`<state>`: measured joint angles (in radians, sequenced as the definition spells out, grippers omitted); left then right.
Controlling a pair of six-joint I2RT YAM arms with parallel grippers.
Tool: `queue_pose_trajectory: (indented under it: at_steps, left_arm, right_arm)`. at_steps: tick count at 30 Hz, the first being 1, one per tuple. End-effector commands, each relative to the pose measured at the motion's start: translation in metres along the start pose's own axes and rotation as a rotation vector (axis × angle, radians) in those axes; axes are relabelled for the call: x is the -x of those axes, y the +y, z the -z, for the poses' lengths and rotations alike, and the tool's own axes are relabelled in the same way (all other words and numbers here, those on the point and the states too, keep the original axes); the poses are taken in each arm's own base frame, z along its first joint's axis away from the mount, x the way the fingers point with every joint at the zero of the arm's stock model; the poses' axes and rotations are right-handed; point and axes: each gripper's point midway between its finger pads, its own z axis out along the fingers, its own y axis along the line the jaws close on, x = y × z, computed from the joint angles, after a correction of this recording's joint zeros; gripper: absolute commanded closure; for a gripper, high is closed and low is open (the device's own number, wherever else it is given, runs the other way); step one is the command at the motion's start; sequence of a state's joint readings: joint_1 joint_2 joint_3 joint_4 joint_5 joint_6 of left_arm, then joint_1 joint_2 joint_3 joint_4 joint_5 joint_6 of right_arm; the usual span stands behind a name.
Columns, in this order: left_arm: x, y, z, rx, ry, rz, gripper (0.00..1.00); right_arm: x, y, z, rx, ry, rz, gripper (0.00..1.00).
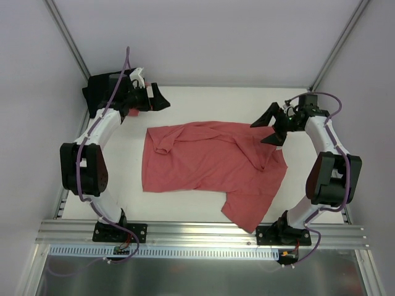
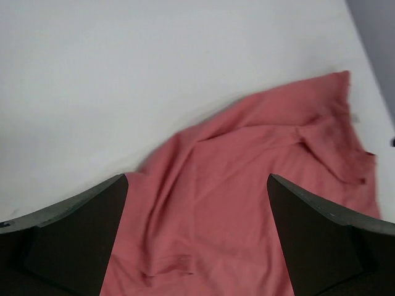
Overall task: Fold and stack the t-shirts
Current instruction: Fold the flattened tshirt in 1/3 of the way
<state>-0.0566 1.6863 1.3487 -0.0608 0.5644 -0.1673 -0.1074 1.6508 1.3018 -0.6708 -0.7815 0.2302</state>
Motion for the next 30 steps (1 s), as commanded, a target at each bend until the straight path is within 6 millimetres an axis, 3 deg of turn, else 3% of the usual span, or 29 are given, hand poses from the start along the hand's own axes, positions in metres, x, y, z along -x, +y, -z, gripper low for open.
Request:
queue_pose_trajectory:
  at_steps: [1,2,3,4,6,7,9,11,16,17,18,19,20,21,22,23,24,25,26,27,30]
  left_arm:
    - [0.007,-0.044,-0.001,-0.231,0.054,0.167,0.01]
    - [0.012,-0.050,0.001,-0.251,0.053,0.165,0.03]
    - [0.034,-0.065,0.010,-0.300,0.027,0.126,0.08]
    - [0.037,-0.071,0.017,-0.288,0.040,0.124,0.11]
    - [0.073,-0.092,0.039,-0.263,-0.042,0.006,0.11]
    - [0.080,-0.097,0.046,-0.249,-0.058,-0.005,0.11]
    - [0.101,-0.115,0.069,-0.260,-0.128,-0.058,0.03]
    - [0.122,-0.135,0.088,-0.300,-0.187,-0.084,0.01]
    - [0.181,-0.195,0.140,-0.470,-0.299,-0.074,0.01]
    - [0.188,-0.198,0.146,-0.484,-0.312,-0.058,0.01]
    - [0.201,-0.207,0.157,-0.530,-0.347,-0.025,0.01]
    - [0.203,-0.211,0.169,-0.592,-0.343,-0.039,0.01]
    - [0.206,-0.216,0.177,-0.664,-0.305,0.082,0.01]
    - [0.218,-0.229,0.196,-0.774,-0.384,-0.033,0.01]
    - [0.222,-0.229,0.205,-0.820,-0.403,-0.035,0.01]
    - [0.234,-0.213,0.202,-0.838,-0.442,0.029,0.01]
    - [0.238,-0.224,0.225,-0.946,-0.469,0.079,0.01]
    - [0.244,-0.208,0.216,-0.982,-0.485,0.156,0.01]
    - [0.259,-0.203,0.229,-1.063,-0.510,0.308,0.01]
    - [0.263,-0.201,0.234,-1.100,-0.516,0.314,0.01]
    - [0.271,-0.182,0.220,-1.000,-0.470,0.343,0.01]
  right_arm:
    - [0.014,0.011,0.004,-0.014,-0.048,0.083,0.01]
    - [0.020,0.019,0.010,-0.030,-0.076,0.120,0.01]
    - [0.023,0.025,0.015,-0.038,-0.096,0.158,0.01]
    - [0.025,0.032,0.018,-0.056,-0.121,0.223,0.00]
    - [0.034,0.061,0.038,-0.038,-0.192,0.316,0.01]
    - [0.038,0.071,0.045,-0.029,-0.215,0.344,0.01]
    - [0.046,0.100,0.064,0.014,-0.281,0.400,0.01]
    - [0.051,0.125,0.077,0.074,-0.325,0.444,0.01]
    - [0.061,0.212,0.128,0.312,-0.443,0.497,0.01]
    - [0.065,0.232,0.139,0.381,-0.484,0.535,0.00]
    - [0.067,0.241,0.147,0.436,-0.484,0.464,0.01]
    - [0.067,0.260,0.160,0.519,-0.507,0.510,0.01]
    - [0.067,0.268,0.168,0.563,-0.512,0.502,0.01]
    - [0.069,0.274,0.176,0.613,-0.497,0.426,0.01]
    - [0.069,0.282,0.183,0.660,-0.514,0.450,0.01]
    - [0.070,0.286,0.188,0.691,-0.522,0.443,0.01]
    - [0.070,0.288,0.194,0.726,-0.503,0.376,0.01]
    - [0.070,0.294,0.200,0.775,-0.522,0.405,0.01]
    - [0.068,0.296,0.204,0.801,-0.523,0.402,0.00]
    - [0.068,0.298,0.207,0.819,-0.518,0.397,0.01]
    - [0.054,0.306,0.211,0.839,-0.428,0.428,0.01]
